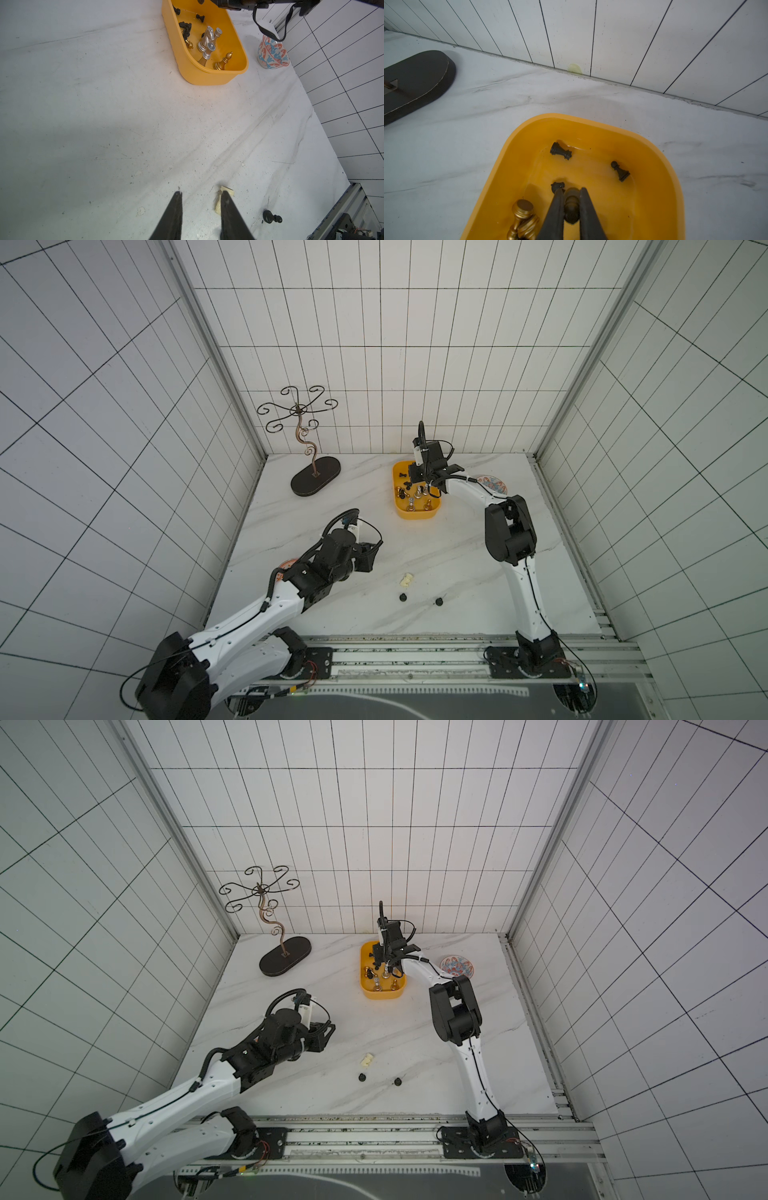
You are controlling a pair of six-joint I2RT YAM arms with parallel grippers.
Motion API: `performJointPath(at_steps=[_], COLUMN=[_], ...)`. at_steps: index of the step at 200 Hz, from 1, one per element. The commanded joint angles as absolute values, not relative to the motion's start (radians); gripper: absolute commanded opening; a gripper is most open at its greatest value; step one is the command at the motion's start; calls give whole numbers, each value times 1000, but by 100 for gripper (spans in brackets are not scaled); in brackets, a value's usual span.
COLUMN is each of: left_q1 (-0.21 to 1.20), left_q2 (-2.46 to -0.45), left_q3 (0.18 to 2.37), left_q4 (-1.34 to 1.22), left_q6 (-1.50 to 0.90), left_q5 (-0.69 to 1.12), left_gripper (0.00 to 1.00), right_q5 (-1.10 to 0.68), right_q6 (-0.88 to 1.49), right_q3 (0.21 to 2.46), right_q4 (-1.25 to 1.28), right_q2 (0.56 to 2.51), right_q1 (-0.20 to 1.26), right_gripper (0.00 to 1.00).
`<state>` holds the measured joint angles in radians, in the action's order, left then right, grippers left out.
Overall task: Put the chess pieces into the storage box
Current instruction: Place the chess piece in the storage box.
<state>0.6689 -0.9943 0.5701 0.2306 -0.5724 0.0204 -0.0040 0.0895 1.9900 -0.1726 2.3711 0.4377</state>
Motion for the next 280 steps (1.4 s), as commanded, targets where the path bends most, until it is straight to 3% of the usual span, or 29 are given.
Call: performJointPath(at_steps=[1,89,139,216,280], left_q1=[679,684,690,775,855], left_q2=[-966,-957,-970,-1017,-1071], left_q3=[557,549,555,587,591], left_q4=[228,232,242,295,298], left_q6=[-592,-595,-591,-611,-618], left_q5=[14,10,9,-83,-89], left_gripper=[31,31,31,31,31], right_q5=[20,8,3,-90,-73], right_q6=[79,89,84,193,248], right_q3=[2092,2076,2005,1407,957], right_q4=[-212,-216,-195,39,42], right_q2=[2403,2369,2239,1784,1438], right_q1=[426,420,420,417,421], right_gripper=[17,26,27,27,27])
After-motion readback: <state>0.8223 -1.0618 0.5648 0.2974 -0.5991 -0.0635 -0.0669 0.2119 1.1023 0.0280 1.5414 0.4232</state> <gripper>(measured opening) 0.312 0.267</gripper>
